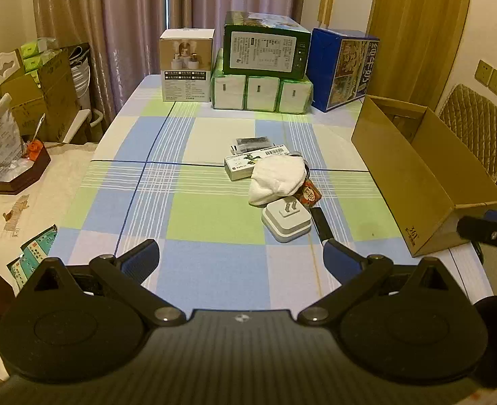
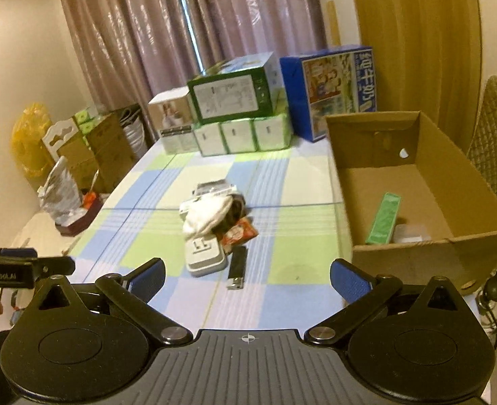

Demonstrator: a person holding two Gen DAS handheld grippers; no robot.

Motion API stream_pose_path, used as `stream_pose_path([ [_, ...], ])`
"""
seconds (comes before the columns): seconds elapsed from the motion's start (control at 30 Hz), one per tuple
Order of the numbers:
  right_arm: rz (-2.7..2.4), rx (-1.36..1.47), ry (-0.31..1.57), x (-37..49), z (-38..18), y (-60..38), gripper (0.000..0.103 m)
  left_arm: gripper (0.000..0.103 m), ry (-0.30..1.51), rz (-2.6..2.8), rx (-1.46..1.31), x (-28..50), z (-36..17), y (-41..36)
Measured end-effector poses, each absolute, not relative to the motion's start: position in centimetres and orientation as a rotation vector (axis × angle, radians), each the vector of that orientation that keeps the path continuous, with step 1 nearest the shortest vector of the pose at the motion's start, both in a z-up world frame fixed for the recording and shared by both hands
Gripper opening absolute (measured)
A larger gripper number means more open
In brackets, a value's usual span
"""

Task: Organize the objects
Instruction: 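Withdraw both tools from the cardboard box back over the table, then grasp the black stick with the right tool while the left tool grasps the white plug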

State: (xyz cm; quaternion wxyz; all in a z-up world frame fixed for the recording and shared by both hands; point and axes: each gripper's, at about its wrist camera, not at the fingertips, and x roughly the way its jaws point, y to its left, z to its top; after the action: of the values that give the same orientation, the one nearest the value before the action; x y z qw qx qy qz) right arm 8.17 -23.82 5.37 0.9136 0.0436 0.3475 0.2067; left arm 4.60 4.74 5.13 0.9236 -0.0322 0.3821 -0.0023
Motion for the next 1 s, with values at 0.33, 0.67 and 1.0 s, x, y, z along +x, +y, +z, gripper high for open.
stream_pose_path([
  [0.33, 0.473, 0.038, 0.752, 8.5, 3.4, -21.6, 0.101, 0.102, 0.804, -0.041, -0.049, 6.2, 3.7, 4.5],
  [0.67, 0.496, 0.004, 0.784, 11.3, 0.2, -19.5, 0.088, 0.102, 0.841, -0.093, -0.005, 10.6, 1.3, 4.8],
  [1.0, 0.492, -0.019, 0.854, 16.1, -4.8, -17.5, 0.060, 0.102, 0.890, -0.135, 0.030, 16.2, -3.2, 5.1],
])
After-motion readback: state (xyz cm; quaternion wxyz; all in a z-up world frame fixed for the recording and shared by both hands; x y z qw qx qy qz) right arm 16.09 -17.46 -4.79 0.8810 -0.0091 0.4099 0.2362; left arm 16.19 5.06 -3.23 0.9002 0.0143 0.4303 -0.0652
